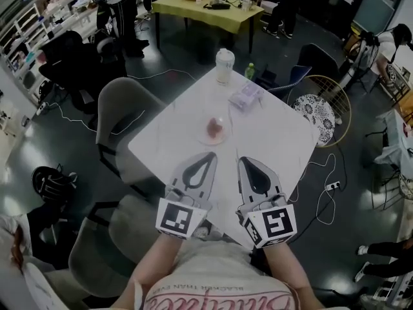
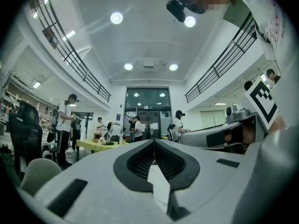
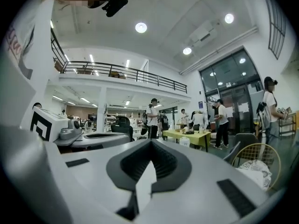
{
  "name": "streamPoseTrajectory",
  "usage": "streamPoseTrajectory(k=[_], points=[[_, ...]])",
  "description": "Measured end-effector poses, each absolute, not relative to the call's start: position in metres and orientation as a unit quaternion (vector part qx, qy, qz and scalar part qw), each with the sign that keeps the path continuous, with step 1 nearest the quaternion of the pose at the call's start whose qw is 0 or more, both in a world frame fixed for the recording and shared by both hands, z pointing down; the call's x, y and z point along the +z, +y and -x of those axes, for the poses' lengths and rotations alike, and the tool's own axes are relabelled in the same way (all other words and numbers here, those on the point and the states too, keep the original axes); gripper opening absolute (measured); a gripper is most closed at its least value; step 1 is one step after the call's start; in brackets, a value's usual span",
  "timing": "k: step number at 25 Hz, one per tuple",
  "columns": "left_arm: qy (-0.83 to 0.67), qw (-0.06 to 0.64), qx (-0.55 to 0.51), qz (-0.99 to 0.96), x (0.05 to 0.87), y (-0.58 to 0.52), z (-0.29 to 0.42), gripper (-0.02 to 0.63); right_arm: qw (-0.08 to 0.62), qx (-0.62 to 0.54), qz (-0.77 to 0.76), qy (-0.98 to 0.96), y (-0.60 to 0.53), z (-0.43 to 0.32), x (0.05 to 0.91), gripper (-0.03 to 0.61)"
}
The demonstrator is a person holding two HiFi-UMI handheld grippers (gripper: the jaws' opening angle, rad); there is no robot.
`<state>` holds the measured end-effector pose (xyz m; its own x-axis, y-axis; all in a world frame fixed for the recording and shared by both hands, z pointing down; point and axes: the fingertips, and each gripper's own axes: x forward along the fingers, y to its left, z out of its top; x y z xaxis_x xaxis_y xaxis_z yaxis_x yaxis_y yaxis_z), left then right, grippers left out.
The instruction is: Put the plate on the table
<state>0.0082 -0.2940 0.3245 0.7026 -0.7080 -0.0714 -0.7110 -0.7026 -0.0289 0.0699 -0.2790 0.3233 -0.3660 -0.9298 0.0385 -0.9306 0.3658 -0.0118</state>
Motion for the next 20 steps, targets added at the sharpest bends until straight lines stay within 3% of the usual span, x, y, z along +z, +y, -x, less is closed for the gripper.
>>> streamPoseTrajectory(k=[20], points=[[0.345, 0.062, 0.044, 0.935, 0.3, -0.267, -0.023, 0.007, -0.016, -0.01, -0.565, -0.825, -0.247, -0.066, 0.3, 0.003]])
